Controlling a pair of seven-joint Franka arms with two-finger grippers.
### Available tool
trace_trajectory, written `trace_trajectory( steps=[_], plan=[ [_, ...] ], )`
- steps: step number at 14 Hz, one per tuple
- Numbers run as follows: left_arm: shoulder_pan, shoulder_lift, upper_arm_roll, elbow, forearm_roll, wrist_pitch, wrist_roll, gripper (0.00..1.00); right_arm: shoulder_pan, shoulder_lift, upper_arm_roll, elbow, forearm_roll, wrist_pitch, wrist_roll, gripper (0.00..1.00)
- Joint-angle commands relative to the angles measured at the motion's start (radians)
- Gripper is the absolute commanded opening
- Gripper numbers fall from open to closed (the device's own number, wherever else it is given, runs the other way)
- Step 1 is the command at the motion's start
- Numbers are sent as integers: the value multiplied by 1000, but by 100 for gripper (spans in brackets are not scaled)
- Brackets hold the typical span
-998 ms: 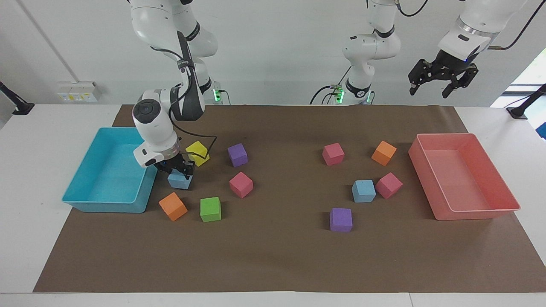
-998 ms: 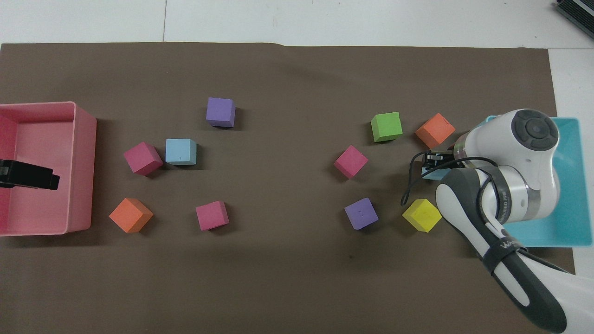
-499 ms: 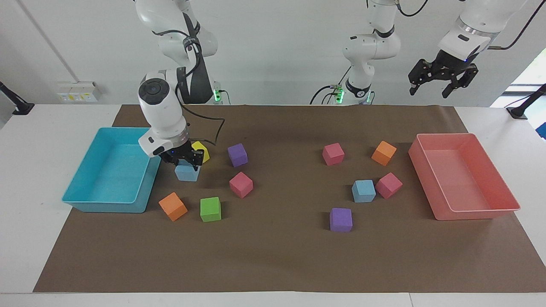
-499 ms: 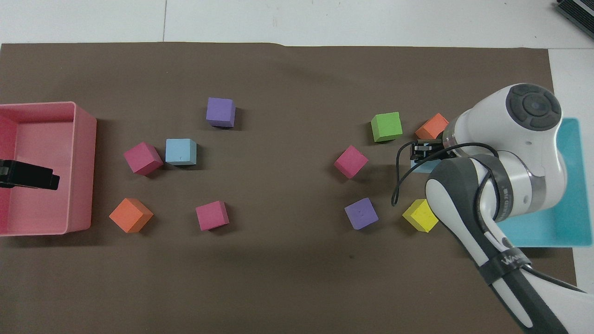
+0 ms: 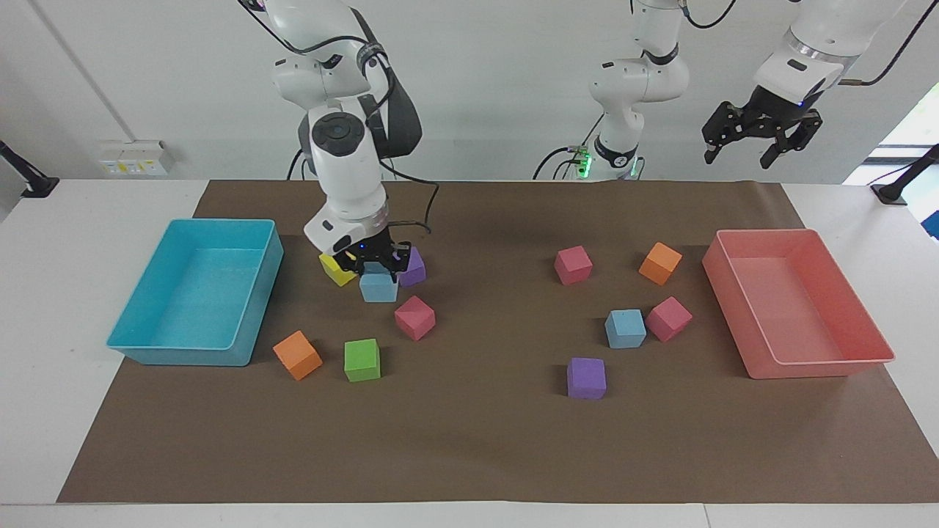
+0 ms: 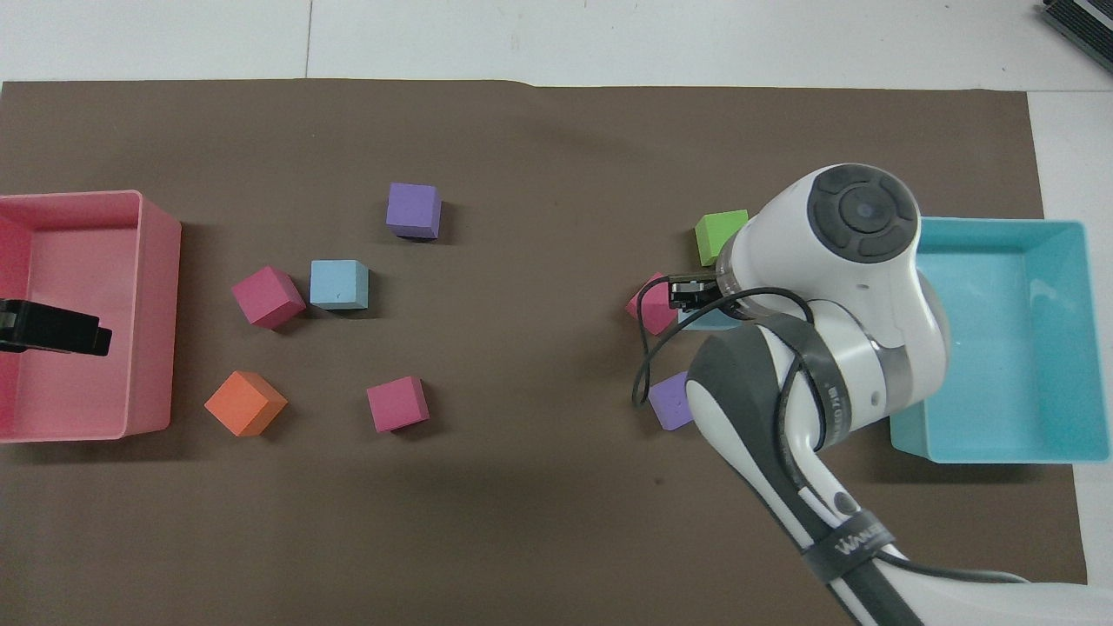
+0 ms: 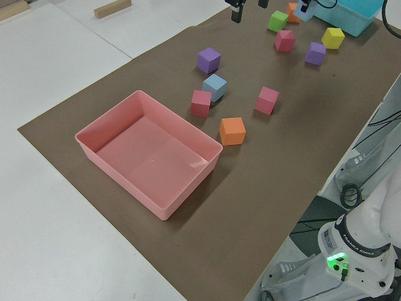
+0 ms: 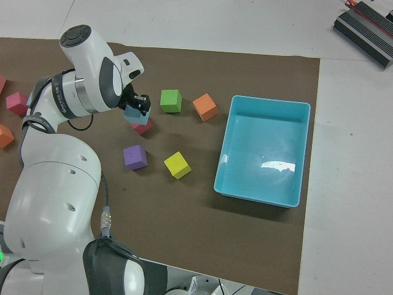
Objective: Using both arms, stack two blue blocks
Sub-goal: 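Carry the light-blue cube with the right gripper toward the table center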
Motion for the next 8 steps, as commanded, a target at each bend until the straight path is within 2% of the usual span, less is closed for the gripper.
trace_trajectory(
  steps=[1, 5, 8],
  plan=[
    [10, -1, -6, -1, 7, -7, -4, 100, 92, 104, -1, 107, 3, -21, 81, 11],
    [10, -1, -6, -1, 7, -5, -4, 100, 219, 280, -1, 282, -8, -59, 233, 11],
    [10, -1, -6, -1, 7, -7, -4, 100, 265, 325, -1, 294, -8, -42, 244, 12]
  ],
)
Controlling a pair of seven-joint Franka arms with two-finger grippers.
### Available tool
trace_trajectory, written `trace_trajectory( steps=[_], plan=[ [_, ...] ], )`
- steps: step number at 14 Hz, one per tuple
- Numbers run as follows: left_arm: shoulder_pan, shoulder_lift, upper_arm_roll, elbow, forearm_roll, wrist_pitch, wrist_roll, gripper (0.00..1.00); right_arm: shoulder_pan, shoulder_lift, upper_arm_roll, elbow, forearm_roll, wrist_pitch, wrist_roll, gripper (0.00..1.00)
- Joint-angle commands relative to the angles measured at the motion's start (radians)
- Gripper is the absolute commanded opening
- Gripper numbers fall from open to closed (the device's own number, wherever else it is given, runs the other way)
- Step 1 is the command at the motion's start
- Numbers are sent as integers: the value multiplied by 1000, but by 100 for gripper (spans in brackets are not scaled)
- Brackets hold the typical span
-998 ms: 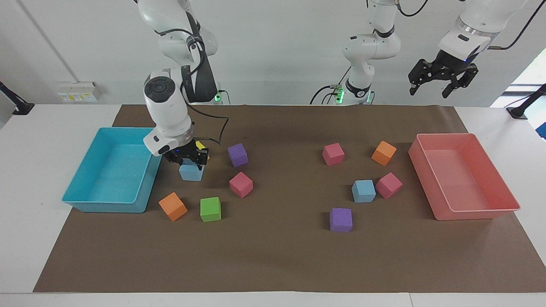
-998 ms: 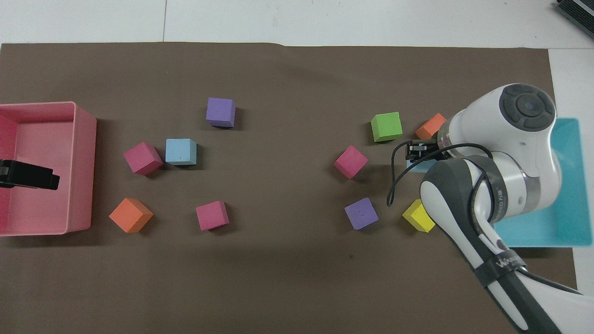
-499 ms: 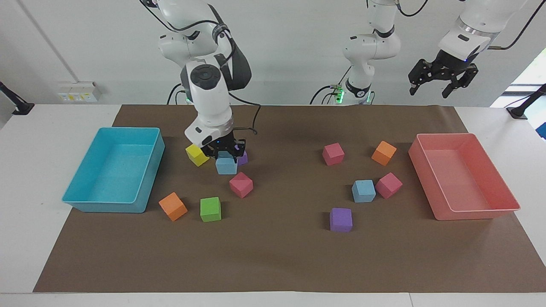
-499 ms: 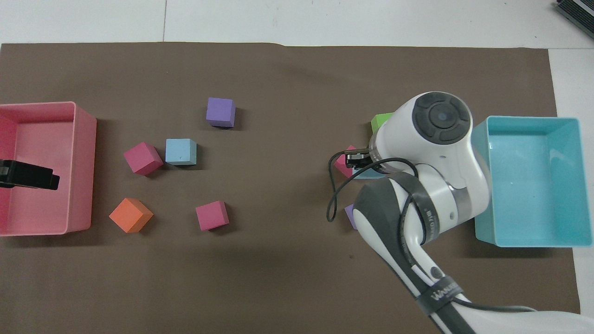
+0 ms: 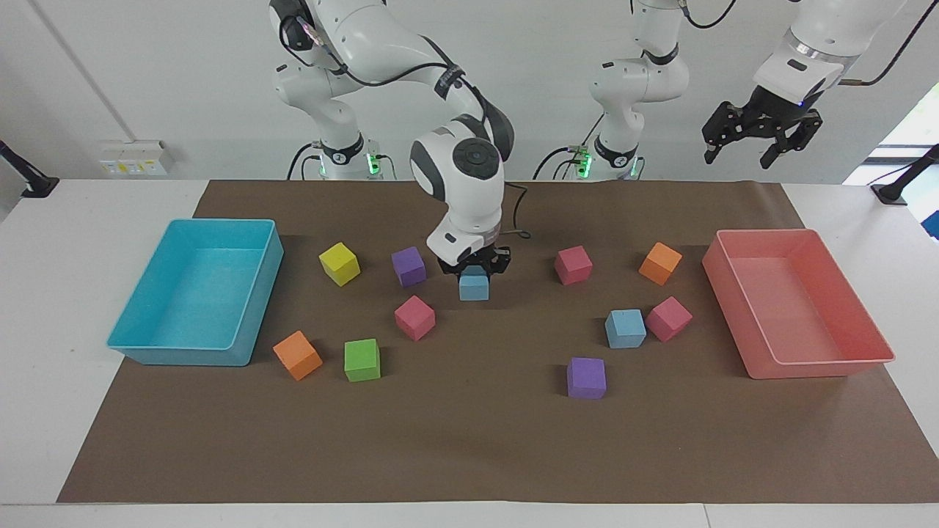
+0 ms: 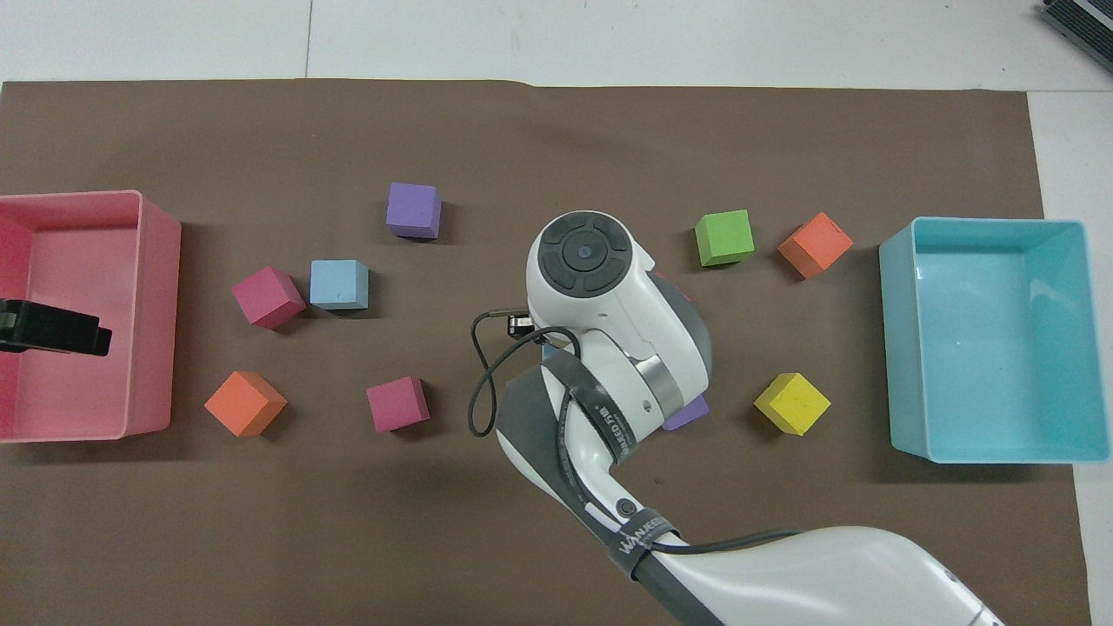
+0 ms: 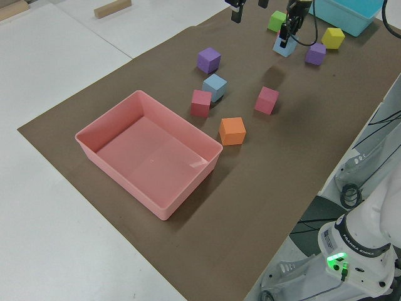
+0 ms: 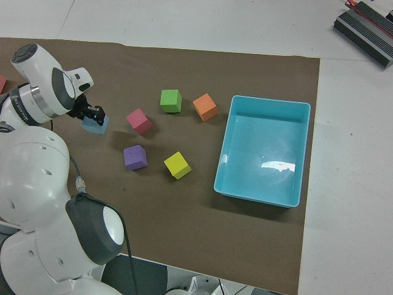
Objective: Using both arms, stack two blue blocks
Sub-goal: 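Carry the light-blue cube with the right gripper toward the table center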
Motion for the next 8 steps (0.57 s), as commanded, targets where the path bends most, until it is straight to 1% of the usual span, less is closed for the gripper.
trace_trajectory(
  steps=[1, 8],
  plan=[
    [10, -1, -6, -1, 7, -7, -4, 100, 28, 64, -1, 63, -8, -21, 32, 12],
    [10, -1, -6, -1, 7, -7, -4, 100, 51, 90, -1, 48, -21, 32, 34, 16]
  ],
)
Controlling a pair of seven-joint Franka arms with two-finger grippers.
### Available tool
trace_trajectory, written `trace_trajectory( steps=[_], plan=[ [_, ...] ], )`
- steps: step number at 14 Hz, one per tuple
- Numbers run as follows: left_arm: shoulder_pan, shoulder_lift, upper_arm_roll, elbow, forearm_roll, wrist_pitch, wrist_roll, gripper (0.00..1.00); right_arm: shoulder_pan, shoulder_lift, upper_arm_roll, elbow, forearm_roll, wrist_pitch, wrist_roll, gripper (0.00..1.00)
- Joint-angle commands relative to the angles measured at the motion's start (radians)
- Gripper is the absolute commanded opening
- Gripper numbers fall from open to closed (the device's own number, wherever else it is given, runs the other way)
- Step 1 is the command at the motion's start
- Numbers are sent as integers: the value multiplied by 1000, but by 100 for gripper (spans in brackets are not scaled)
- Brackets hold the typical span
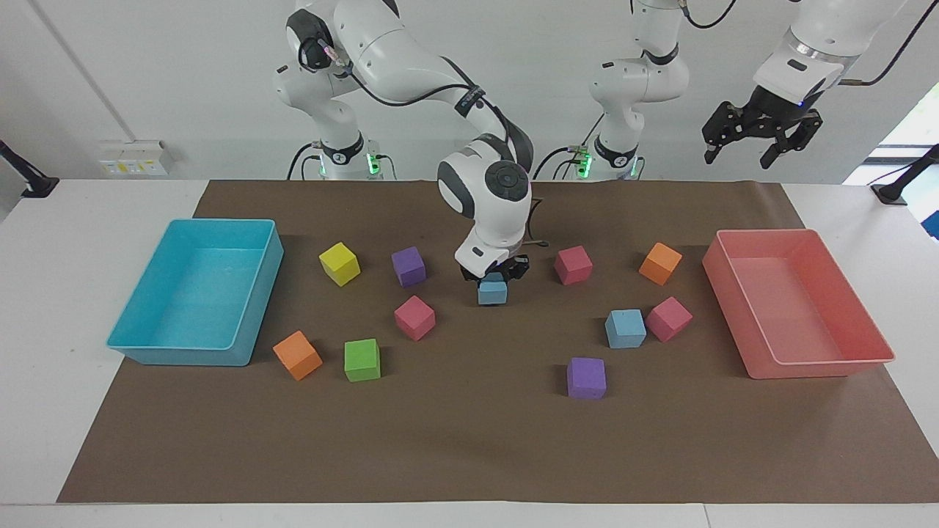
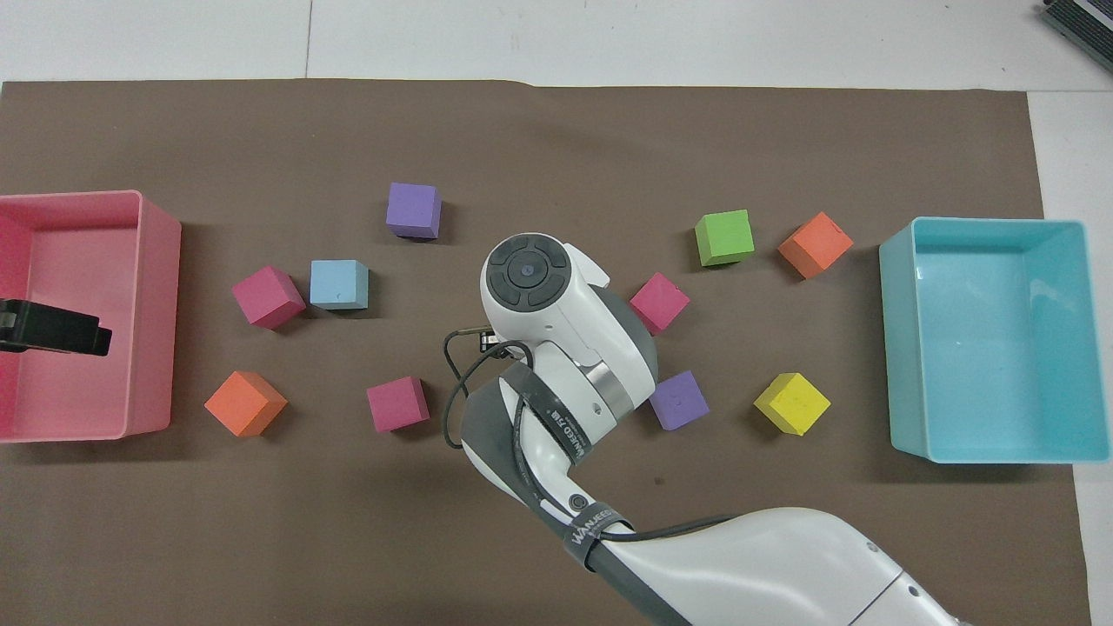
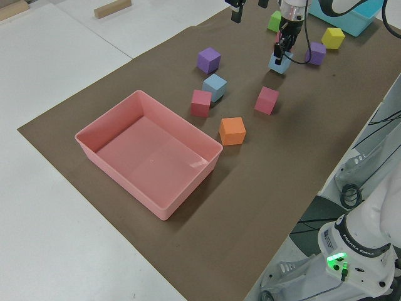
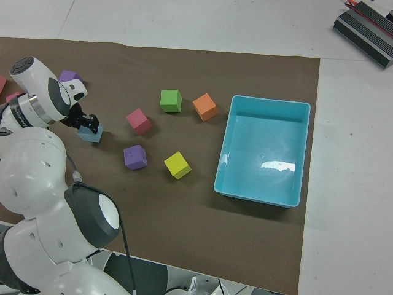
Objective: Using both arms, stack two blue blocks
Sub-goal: 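Carry the light-blue cube with the right gripper toward the table center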
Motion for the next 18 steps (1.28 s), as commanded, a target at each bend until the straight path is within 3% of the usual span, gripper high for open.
trace_trajectory(
  steps=[1, 8, 9, 12, 18],
  plan=[
    [10, -1, -6, -1, 7, -7, -4, 100, 12, 24, -1, 16, -19, 24, 21, 17],
    [10, -1, -6, -1, 7, -5, -4, 100, 10, 23, -1, -25, -18, 70, 21, 26],
    [9, -1, -6, -1, 7, -7, -4, 100, 10, 23, -1, -25, -19, 70, 21, 33],
    [9, -1, -6, -1, 7, -5, -5, 100, 9, 23, -1, -22, -18, 71, 22, 76],
    [19, -4, -6, -15, 7, 10, -8, 100, 6, -17, -1, -11, -1, 45, 22, 81]
  ],
)
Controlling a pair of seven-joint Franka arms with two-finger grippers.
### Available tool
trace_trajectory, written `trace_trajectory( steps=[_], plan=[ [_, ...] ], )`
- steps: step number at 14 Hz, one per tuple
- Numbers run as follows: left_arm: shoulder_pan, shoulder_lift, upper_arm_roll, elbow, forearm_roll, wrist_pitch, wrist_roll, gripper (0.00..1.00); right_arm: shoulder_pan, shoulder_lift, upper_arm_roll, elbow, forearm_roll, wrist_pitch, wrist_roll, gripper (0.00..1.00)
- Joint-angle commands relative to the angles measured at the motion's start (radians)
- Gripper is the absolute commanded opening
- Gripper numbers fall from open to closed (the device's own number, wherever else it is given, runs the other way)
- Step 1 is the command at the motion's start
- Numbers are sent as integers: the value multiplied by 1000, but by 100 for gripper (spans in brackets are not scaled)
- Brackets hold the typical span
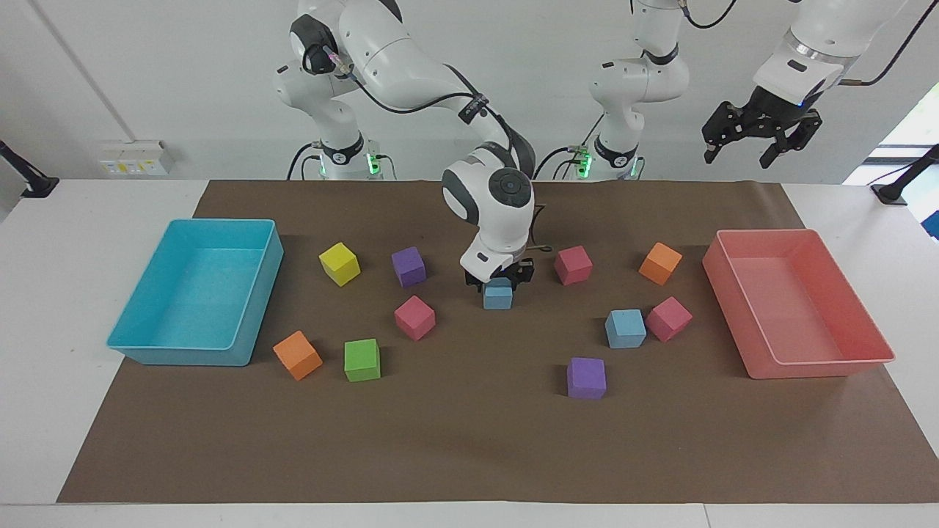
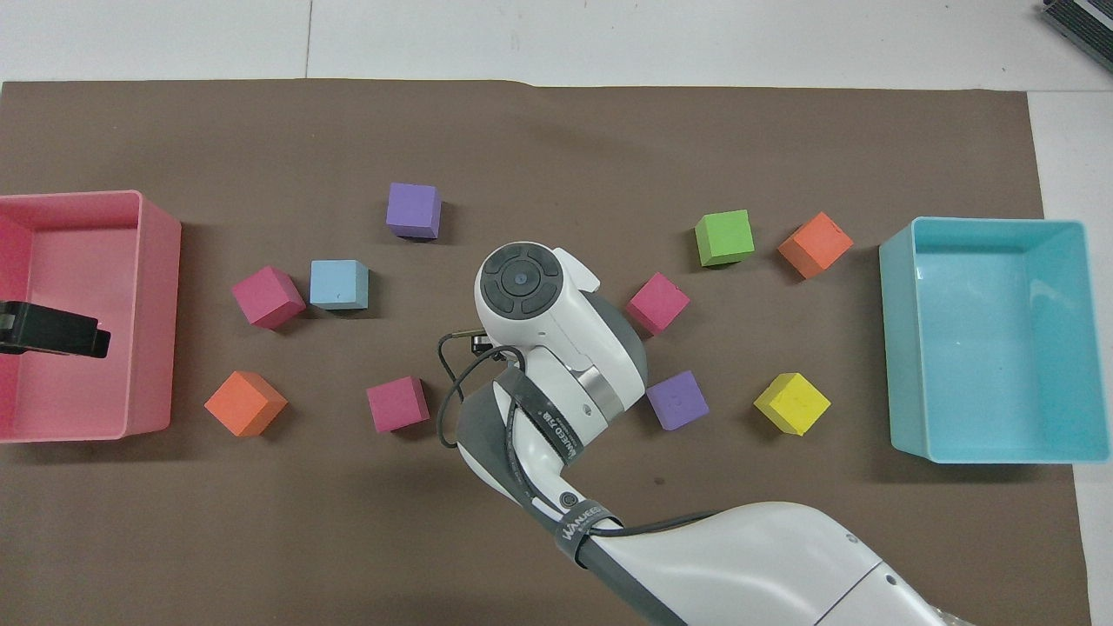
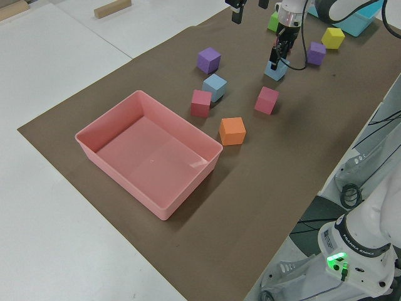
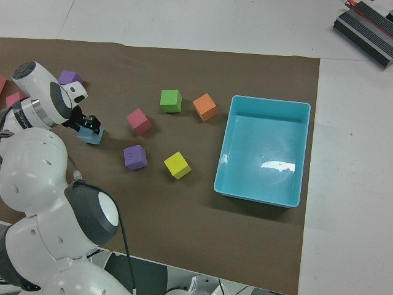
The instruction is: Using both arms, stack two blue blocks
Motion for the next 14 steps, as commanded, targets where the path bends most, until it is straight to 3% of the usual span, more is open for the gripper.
trace_trajectory(
  steps=[1, 5, 6, 9, 12, 14],
  plan=[
    [9, 5, -10, -15, 7, 43, -5, 100, -9, -58, 0, -11, 4, -10, 22, 82],
    [-2, 25, -18, -93, 7, 215, -16, 100, -58, -133, 0, -55, 61, -12, 12, 81],
    [-5, 47, -21, -93, 7, 247, -22, 100, -80, -165, 0, -96, 93, 8, -2, 75],
    [-23, 99, -21, -94, 9, 328, -26, 100, -147, -254, 0, -218, 219, 89, -91, 46],
    [-37, 142, -21, -96, 9, 381, -39, 100, -189, -303, -2, -359, 360, 230, -161, 0],
    [-68, 186, -21, -96, 9, 436, -100, 100, -200, -328, -2, -423, 484, 284, -247, 0]
  ],
)
